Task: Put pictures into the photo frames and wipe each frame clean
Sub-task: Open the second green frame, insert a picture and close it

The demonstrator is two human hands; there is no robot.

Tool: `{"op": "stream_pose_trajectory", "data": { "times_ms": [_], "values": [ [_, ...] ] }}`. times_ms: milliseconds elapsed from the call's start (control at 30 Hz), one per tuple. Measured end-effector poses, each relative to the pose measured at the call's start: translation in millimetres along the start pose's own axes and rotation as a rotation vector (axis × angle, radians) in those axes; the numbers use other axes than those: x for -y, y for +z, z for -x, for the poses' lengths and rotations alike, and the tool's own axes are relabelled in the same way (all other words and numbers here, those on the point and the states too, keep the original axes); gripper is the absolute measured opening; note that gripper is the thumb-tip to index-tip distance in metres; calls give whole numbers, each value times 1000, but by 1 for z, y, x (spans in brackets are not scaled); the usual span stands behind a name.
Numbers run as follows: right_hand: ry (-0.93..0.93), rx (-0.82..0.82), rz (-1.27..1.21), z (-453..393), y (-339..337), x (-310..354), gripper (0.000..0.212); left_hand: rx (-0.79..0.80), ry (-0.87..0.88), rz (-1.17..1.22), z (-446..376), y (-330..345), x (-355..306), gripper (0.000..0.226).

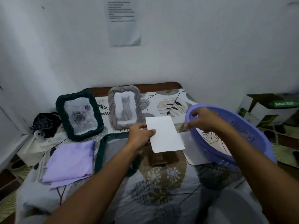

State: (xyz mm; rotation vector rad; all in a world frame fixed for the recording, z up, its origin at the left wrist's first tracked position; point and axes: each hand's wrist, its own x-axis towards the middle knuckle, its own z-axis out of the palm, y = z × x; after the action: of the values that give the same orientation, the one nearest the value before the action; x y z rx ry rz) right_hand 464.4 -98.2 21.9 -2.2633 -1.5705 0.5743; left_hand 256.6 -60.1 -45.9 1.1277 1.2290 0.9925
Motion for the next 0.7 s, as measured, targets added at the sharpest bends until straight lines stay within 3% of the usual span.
{"op": "stream_pose_trajectory", "data": {
  "times_ms": [100, 400, 700],
  "values": [
    [52, 157, -159, 4, 1, -7, 50, -37, -6, -135, -4, 23, 11, 25],
    [-13, 124, -265, -3, -15, -18, 31, -17, 41, -315, -11, 72, 31, 26],
    [-26, 135, -288, -5, -11, -21, 37, -17, -17, -323, -12, 115, 37, 18]
  ]
}}
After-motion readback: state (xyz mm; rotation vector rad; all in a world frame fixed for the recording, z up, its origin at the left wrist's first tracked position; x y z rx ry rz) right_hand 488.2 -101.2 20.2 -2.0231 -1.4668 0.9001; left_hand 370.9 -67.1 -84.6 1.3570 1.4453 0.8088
